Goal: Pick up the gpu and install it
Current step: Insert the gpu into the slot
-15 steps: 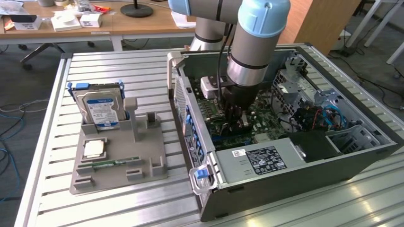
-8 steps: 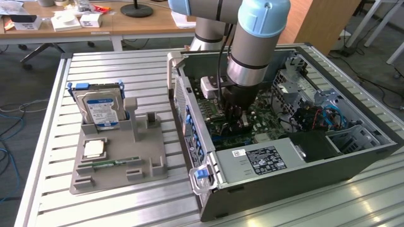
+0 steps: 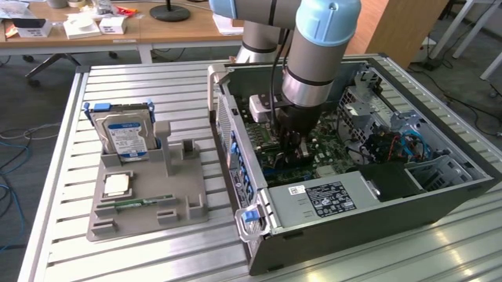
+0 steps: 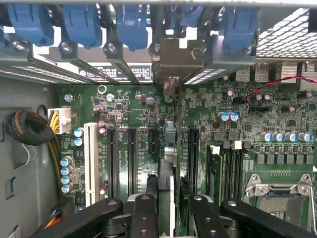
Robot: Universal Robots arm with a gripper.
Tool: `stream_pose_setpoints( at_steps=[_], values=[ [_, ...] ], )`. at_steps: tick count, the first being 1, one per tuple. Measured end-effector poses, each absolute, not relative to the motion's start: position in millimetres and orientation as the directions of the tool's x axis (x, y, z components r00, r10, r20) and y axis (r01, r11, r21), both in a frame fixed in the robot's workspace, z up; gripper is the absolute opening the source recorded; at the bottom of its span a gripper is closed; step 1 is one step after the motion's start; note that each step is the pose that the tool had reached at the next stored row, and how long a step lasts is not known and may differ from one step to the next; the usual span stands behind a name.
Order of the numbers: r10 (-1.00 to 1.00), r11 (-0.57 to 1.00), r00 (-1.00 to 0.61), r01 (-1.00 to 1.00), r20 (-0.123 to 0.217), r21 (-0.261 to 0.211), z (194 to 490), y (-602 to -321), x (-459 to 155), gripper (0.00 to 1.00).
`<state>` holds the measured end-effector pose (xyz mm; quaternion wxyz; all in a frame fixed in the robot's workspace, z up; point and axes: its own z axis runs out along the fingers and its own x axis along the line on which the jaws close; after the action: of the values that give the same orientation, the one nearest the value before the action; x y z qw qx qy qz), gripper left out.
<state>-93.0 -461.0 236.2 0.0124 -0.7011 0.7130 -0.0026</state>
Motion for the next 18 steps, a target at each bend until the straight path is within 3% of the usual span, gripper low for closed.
stream_pose_setpoints(
  at_steps=[18],
  values=[
    [-1.000, 0.017, -0.017, -1.000, -0.014, -0.021, 241.3, -461.0, -93.0, 0.26]
  ],
)
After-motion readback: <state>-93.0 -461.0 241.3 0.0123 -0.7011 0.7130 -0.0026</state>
